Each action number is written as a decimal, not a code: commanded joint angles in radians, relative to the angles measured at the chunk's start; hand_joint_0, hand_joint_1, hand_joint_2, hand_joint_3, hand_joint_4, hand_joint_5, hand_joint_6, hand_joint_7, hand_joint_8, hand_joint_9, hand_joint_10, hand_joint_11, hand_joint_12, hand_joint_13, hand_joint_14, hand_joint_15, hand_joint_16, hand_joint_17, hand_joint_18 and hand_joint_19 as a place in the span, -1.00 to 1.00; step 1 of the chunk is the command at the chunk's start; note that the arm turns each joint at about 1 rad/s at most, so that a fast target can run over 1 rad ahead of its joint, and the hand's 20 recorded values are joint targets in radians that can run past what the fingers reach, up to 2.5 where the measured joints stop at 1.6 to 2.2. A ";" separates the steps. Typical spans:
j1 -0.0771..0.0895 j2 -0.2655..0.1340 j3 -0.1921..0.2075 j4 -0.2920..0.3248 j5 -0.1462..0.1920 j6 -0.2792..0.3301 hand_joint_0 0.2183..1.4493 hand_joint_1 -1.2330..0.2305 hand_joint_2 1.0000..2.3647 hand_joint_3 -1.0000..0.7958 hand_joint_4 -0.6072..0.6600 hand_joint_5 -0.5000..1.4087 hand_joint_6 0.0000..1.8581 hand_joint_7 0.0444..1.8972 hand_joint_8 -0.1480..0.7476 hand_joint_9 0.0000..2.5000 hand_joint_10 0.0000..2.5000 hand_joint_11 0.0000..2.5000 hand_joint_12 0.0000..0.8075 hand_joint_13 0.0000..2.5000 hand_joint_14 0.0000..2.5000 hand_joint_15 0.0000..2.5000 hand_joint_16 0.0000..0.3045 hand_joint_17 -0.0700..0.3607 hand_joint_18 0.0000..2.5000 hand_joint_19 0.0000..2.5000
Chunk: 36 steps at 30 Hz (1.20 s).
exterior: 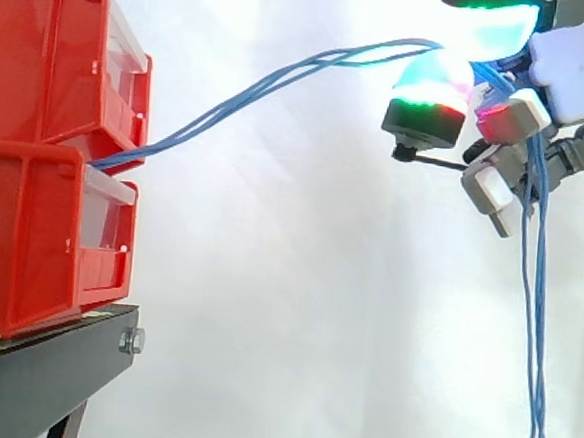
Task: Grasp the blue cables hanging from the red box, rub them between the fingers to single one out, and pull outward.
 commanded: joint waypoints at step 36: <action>-0.018 0.000 -0.039 0.014 0.002 -0.089 -0.40 -0.09 -0.98 -0.12 0.10 -0.62 -0.05 0.13 -0.05 -0.03 -0.98 -0.38 -0.12 -0.32 -0.98 -0.50 -0.67 -0.15 -0.47 -0.48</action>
